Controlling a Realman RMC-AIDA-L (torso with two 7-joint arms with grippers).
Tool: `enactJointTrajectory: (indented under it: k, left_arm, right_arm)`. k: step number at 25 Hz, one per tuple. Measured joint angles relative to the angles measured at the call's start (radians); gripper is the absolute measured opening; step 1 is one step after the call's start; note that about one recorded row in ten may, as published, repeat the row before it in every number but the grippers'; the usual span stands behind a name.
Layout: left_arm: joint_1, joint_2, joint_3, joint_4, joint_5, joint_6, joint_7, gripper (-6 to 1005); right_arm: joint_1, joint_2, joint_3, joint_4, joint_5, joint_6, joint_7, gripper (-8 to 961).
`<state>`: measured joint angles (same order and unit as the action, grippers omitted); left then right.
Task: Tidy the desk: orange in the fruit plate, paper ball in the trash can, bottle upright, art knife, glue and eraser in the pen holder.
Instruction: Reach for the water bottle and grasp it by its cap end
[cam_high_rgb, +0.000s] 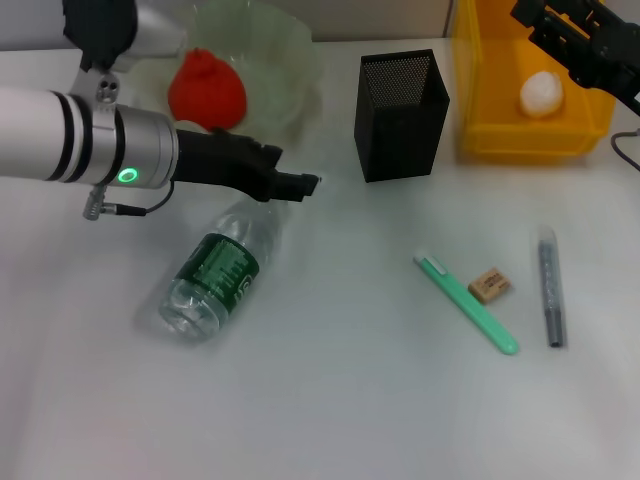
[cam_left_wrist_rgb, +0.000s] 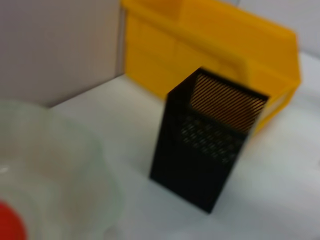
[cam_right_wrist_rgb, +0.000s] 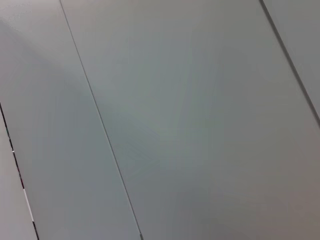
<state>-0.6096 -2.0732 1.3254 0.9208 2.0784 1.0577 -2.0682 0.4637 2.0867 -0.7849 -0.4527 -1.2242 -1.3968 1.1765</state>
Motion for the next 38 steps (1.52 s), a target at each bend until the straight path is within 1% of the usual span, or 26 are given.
enactJointTrajectory:
  k: [5,8,16,23,33,38]
  left_arm:
    - [-0.028,-0.003,0.021,0.006,0.14,-0.04,-0.118,678]
    - [-0.039,-0.003,0.041,0.008,0.193,-0.039,-0.17,678]
    - [-0.081,-0.003,0.086,-0.003,0.211,-0.025,-0.232,678]
    - [-0.134,-0.007,0.139,-0.059,0.278,-0.053,-0.307,677]
    - [-0.141,-0.007,0.155,-0.062,0.285,-0.073,-0.308,677]
    - [-0.146,-0.007,0.176,-0.073,0.286,-0.073,-0.309,534]
  right_arm:
    - [-0.001,0.0,-0.002,0.001,0.001,-0.001,0.0,701]
    - [-0.001,0.001,0.0,0.002,0.001,-0.002,-0.001,701]
    - [0.0,0.001,0.001,0.035,0.003,-0.005,-0.033,701]
    - [-0.023,0.001,0.002,0.04,0.005,-0.007,-0.039,702]
    - [-0.034,0.001,0.003,0.057,0.016,-0.018,-0.053,701]
    - [-0.034,0.001,0.002,0.062,0.036,-0.022,-0.061,701]
